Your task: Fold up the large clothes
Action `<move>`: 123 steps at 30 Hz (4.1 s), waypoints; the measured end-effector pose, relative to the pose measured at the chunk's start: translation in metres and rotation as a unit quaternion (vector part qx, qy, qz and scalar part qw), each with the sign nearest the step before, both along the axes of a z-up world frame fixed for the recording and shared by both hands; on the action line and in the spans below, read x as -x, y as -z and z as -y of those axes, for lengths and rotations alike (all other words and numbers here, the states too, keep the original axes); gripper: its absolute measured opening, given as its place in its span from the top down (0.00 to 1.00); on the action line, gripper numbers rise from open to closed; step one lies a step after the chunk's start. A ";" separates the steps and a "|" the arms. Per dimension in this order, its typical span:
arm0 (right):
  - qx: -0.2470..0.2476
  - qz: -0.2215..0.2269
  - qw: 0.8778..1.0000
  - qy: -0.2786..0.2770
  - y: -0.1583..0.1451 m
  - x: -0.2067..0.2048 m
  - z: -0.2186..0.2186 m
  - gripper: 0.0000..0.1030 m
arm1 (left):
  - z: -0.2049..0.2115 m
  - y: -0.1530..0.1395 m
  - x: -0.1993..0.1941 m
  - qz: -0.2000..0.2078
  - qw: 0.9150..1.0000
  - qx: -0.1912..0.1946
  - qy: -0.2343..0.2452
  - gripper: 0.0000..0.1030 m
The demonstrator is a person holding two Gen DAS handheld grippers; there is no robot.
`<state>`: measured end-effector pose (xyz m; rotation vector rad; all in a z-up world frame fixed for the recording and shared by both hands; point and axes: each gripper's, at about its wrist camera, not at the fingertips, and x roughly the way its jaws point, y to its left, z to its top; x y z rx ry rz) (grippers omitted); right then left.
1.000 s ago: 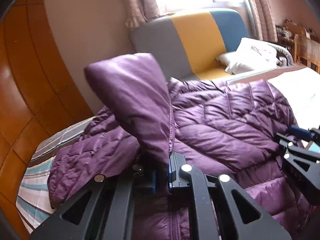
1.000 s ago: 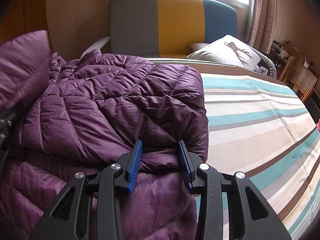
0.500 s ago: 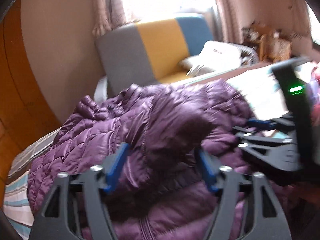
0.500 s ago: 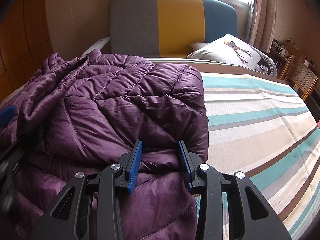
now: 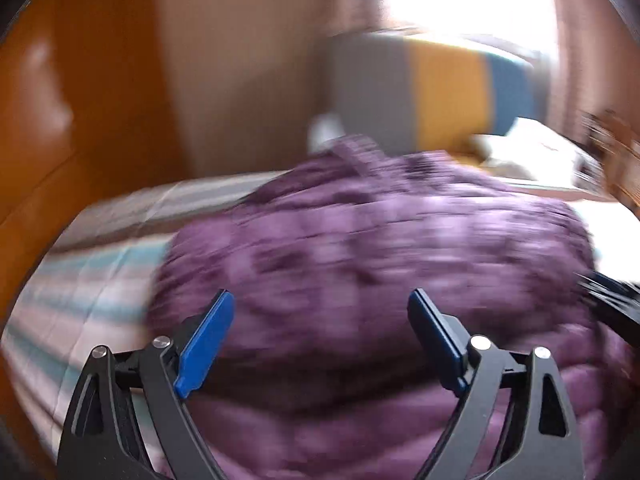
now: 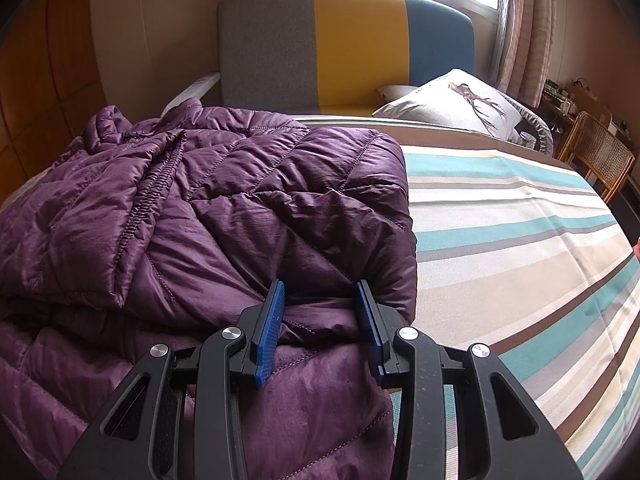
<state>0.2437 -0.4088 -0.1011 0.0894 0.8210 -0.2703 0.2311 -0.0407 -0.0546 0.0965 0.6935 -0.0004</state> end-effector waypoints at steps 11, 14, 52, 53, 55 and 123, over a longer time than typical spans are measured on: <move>-0.001 0.057 0.998 -0.012 -0.033 0.023 -0.013 0.64 | -0.041 0.044 -0.018 -0.053 0.997 -0.001 -0.051 0.16; -0.033 0.079 0.995 -0.046 -0.054 0.020 -0.032 0.64 | -0.039 0.047 -0.019 -0.056 0.997 -0.006 -0.051 0.16; -0.014 0.001 0.997 -0.075 -0.003 -0.065 -0.076 0.60 | -0.057 0.057 -0.109 -0.083 0.995 0.044 -0.043 0.20; -0.014 0.001 0.997 -0.074 -0.003 -0.065 -0.077 0.60 | -0.056 0.058 -0.112 -0.082 0.995 0.040 -0.042 0.20; -0.016 0.000 0.997 -0.072 -0.002 -0.066 -0.077 0.59 | -0.056 0.058 -0.116 -0.083 0.995 0.038 -0.042 0.19; -0.157 -0.068 0.983 -0.066 -0.003 0.272 0.020 0.61 | -0.131 0.049 0.177 -0.139 0.975 0.141 0.100 0.46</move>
